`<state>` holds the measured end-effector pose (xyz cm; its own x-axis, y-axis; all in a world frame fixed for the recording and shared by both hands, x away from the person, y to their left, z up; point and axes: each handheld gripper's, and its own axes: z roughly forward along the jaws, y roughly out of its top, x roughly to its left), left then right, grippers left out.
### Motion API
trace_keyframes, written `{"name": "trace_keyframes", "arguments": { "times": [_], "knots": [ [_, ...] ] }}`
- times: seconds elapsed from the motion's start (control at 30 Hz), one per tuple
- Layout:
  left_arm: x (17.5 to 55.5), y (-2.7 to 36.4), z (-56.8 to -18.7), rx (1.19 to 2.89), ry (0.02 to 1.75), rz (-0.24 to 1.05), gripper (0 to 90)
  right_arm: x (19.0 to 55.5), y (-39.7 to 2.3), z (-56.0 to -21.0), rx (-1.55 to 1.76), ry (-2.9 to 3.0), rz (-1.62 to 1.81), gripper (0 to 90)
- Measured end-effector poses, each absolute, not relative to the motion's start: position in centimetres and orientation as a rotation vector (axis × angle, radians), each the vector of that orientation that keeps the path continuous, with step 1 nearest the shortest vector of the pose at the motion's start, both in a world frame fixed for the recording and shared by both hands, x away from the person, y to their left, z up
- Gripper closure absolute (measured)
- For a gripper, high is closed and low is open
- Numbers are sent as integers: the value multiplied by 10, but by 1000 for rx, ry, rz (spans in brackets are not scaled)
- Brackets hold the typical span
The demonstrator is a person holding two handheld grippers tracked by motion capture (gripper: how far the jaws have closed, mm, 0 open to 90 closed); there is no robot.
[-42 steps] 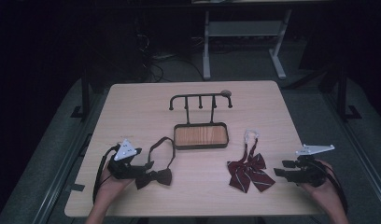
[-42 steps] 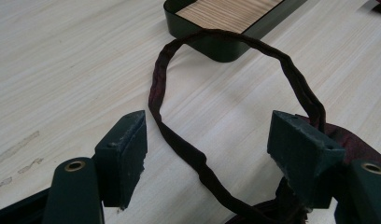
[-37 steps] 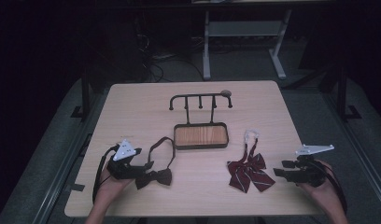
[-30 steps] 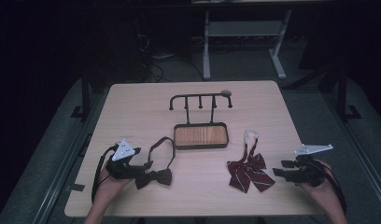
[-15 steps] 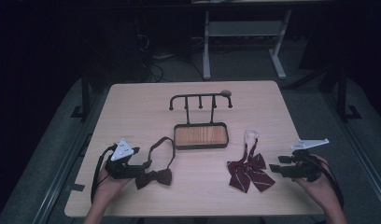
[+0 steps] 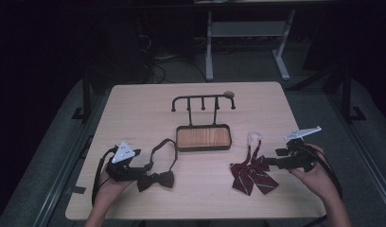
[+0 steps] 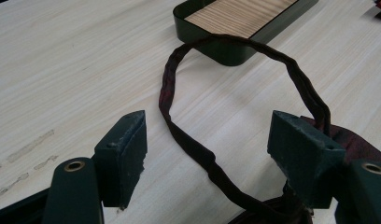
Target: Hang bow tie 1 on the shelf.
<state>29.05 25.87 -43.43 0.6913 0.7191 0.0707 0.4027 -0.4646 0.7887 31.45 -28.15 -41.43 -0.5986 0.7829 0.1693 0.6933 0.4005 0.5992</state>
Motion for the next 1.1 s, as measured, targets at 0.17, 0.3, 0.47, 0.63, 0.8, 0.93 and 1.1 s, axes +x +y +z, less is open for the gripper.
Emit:
{"name": "trace_keyframes", "arguments": {
  "times": [0.17,0.3,0.47,0.63,0.8,0.93,1.1],
  "knots": [
    [291,259,-434,2110,855,512,289,322,-278,-410,1348,2532,966,404],
    [290,259,-434,2104,865,509,288,330,-274,-408,1354,2550,949,410],
    [291,260,-434,2102,864,512,288,339,-269,-404,1350,2558,921,412],
    [291,261,-434,2095,867,511,288,349,-263,-399,1331,2577,895,416],
    [291,261,-434,2095,866,510,288,366,-254,-398,1328,2618,844,426],
    [292,262,-435,2089,874,503,288,378,-250,-395,1341,2621,815,436],
    [291,262,-435,2090,870,505,288,395,-247,-396,1402,2615,778,451]
  ]
}}
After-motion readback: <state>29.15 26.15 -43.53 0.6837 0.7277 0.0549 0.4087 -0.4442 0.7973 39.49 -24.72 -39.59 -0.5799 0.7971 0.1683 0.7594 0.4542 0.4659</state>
